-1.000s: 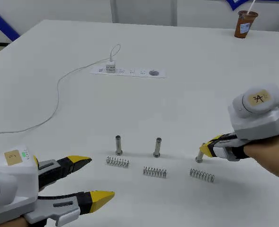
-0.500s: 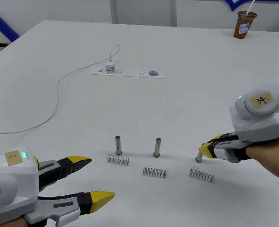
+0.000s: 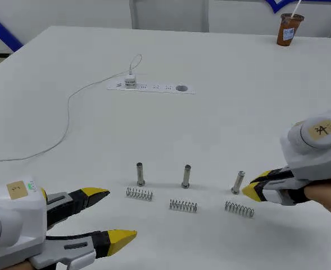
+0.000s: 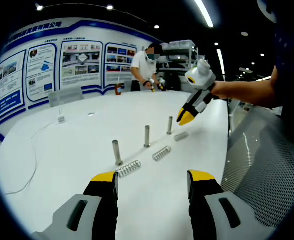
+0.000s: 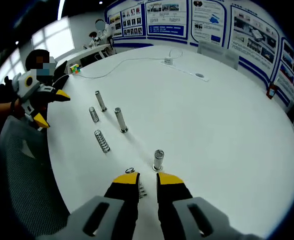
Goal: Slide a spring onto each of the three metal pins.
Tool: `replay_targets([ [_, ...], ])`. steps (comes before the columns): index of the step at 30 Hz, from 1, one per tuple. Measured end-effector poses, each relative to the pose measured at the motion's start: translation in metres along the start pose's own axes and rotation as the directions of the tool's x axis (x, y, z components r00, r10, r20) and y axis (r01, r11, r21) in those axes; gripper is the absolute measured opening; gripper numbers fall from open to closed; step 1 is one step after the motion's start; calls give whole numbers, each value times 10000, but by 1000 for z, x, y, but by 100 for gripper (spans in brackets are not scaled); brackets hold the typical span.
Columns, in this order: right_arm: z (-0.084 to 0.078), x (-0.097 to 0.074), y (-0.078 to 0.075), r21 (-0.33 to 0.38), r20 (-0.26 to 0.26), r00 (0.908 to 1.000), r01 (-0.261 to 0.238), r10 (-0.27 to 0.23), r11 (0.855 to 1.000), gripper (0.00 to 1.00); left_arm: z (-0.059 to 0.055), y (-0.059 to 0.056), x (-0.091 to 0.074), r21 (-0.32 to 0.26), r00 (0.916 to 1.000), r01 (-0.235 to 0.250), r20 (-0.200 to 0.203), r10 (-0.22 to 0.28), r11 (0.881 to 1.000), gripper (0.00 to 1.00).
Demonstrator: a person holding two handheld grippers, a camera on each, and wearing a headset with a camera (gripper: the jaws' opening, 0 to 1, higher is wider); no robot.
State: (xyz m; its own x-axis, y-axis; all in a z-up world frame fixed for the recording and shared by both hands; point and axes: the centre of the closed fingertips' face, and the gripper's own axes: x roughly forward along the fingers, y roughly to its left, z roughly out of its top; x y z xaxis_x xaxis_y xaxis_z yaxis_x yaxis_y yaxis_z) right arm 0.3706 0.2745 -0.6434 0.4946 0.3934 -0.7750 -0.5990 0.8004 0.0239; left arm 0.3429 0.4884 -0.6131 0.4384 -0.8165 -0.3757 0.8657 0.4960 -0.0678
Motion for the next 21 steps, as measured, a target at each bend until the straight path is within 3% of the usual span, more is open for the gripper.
replay_targets([
  [8,-1,11,19,-901,-441,9961,-803,765,9927,14,1,-1,0,30,10000,-6,-12,6,10000,57],
  [11,-3,15,23,-1686,-816,9925,-1040,913,9802,14,0,-1,0,11,10000,-25,-15,25,10000,57],
  [21,-5,29,27,-2848,-1863,9775,-1501,990,9468,14,-3,-1,0,-82,10000,-72,-14,72,9999,56],
])
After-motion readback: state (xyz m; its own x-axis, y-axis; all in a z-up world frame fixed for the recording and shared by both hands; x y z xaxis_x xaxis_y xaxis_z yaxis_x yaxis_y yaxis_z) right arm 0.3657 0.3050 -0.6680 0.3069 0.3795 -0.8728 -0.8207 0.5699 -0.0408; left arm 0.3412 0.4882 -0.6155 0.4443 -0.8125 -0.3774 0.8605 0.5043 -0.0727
